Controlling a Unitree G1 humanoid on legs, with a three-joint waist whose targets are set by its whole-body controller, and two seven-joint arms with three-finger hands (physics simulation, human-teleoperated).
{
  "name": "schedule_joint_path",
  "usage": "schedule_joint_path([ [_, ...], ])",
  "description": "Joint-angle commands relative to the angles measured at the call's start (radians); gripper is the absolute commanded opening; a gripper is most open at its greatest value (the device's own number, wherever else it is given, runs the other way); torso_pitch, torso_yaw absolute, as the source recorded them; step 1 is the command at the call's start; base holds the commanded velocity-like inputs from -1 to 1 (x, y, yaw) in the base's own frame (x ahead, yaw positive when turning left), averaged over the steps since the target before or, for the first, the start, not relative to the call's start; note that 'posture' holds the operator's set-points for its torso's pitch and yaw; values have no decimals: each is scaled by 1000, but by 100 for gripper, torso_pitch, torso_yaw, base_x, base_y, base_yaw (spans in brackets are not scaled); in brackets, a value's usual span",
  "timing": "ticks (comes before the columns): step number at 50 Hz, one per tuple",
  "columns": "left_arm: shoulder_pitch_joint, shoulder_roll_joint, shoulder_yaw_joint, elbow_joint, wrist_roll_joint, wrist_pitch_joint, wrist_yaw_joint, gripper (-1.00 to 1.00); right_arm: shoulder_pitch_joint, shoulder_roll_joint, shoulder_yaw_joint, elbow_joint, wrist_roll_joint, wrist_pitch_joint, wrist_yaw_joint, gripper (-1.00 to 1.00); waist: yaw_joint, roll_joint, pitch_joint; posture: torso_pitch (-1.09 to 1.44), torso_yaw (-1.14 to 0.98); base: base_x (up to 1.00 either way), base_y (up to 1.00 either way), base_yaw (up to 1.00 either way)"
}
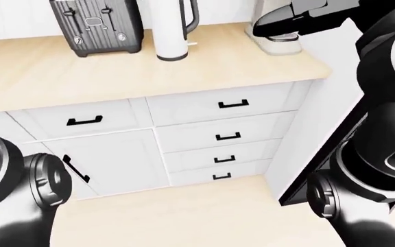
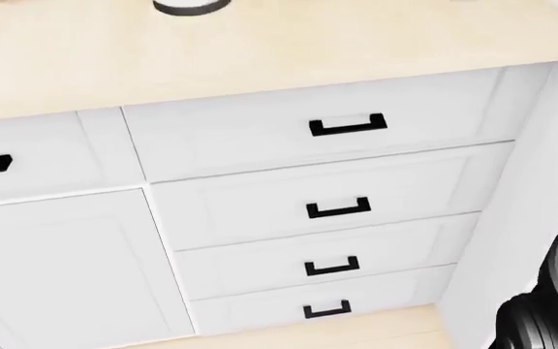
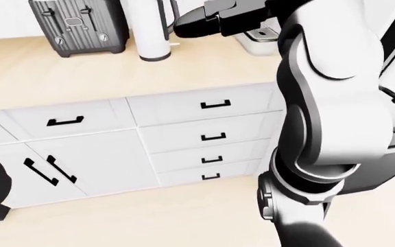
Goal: Press the button to open the lid of the electric kettle.
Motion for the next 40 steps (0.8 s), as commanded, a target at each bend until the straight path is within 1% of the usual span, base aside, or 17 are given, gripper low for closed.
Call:
schedule_joint_path([
  [1, -19, 9, 10, 5, 11, -16, 4, 100, -24, -3, -1, -7, -1, -25, 0, 100, 0, 0, -11, 0, 0, 25, 8, 0],
  [2, -22, 9, 10, 4, 9, -12, 5, 100, -27, -3, -1, -9, -2, -21, 0, 100, -4, 18, -16, 0, 0, 26, 7, 0],
  [4, -18, 10, 11, 8, 12, -17, 2, 100, -25, -2, -1, -7, -2, -24, 1, 100, -9, 90, -41, 0, 0, 25, 7, 0],
  [5, -17, 10, 10, 8, 14, -18, 0, 100, -24, -2, 0, -7, -3, -25, 1, 100, -3, 49, -25, 0, 0, 25, 7, 0],
  [6, -19, 9, 9, 7, 13, -16, 1, 100, -24, -1, 0, -6, -3, -25, 1, 100, -12, 73, -21, 0, 0, 25, 8, 0],
  [15, -18, 9, 10, 8, 20, -17, -5, 100, -23, 6, 2, -2, -6, -31, 1, 100, 5, 3, -24, 0, 0, 26, 5, 0],
  [17, -19, 7, 10, 4, 19, -13, -3, 100, -23, 6, 4, -3, -8, -29, 1, 100, 13, -24, -29, 0, 0, 24, 4, 0],
  [19, -21, 6, 10, 4, 17, -10, -1, 100, -23, 7, 4, -4, -9, -28, 2, 100, 21, -76, -45, 0, 0, 24, 5, 0],
  [20, -21, 6, 10, 4, 18, -11, -2, 100, -24, 6, 3, -3, -9, -29, 2, 100, 15, -43, -34, 0, 0, 23, 3, 0],
  [22, -20, 6, 9, 5, 20, -13, -4, 100, -28, 6, 3, -6, -10, -23, 2, 100, 17, -64, -29, 0, 0, 24, 4, 0],
  [28, -23, 6, 10, 3, 19, -8, -3, 100, -25, 7, 5, -2, -14, -28, 4, 100, 9, -24, -20, 0, 0, 24, 4, 0],
  [30, -25, 5, 9, 1, 18, -5, -1, 100, -24, 6, 5, -5, -14, -27, 6, 100, 2, 2, -20, 0, 0, 24, 4, 0],
  [32, -23, 5, 6, 1, 23, -6, -3, 100, -21, 7, 5, 0, -16, -31, 7, 100, -6, 54, -36, 0, 0, 23, 4, 0],
  [33, -24, 6, 7, 1, 24, -5, -4, 100, -23, 8, 5, -1, -17, -29, 7, 100, -10, 55, -53, 0, 0, 23, 4, 0],
  [34, -27, 7, 11, 2, 22, -2, -4, 100, -25, 7, 6, -2, -18, -27, 8, 100, 0, 53, -31, 0, 0, 23, 5, 0],
  [35, -27, 7, 11, 2, 23, -2, -4, 100, -26, 8, 6, -3, -18, -25, 8, 100, -8, 69, -21, 0, 0, 23, 4, 0],
  [40, -37, 4, 13, -7, 7, 9, 6, 100, -25, 9, 6, -1, -21, -28, 10, 100, 0, 33, -27, 0, 0, 23, 4, 0],
])
